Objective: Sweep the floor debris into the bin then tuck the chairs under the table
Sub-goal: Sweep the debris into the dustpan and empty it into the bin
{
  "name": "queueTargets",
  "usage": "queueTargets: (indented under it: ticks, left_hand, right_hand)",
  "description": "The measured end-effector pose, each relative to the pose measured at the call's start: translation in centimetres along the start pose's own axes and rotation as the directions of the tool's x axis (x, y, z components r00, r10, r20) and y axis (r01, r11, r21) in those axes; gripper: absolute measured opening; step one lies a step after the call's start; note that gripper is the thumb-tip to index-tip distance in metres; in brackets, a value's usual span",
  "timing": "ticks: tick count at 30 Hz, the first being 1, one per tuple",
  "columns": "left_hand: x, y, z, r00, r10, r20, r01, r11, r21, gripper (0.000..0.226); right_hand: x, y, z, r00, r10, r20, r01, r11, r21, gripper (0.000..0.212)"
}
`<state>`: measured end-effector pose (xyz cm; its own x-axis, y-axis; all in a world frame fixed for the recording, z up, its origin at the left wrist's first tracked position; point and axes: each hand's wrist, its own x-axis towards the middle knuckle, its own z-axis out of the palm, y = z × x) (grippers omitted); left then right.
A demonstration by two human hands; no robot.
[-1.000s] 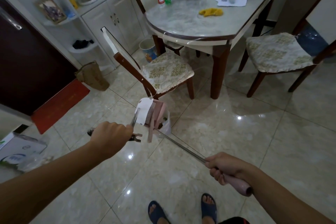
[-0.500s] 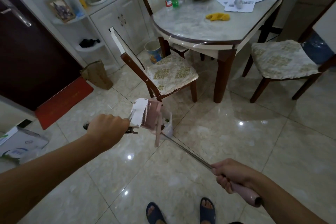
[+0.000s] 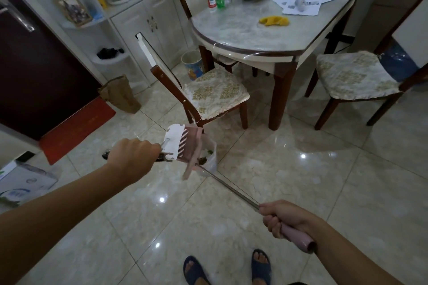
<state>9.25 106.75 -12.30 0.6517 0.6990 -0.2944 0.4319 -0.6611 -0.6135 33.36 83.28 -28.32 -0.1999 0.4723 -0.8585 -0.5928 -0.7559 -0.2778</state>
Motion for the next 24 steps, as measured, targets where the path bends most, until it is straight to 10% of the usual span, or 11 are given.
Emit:
queueTargets:
  ticks: [24]
  left_hand:
    - [-6.8, -5.5, 1.3, 0.928, -0.325, 0.182, 0.371, 0.857, -0.359, 0.013]
  right_hand:
    - [-4.2, -3.7, 0.7, 0.996, -0.081, -0.029, 0.076, 0.988, -0.131, 0.025]
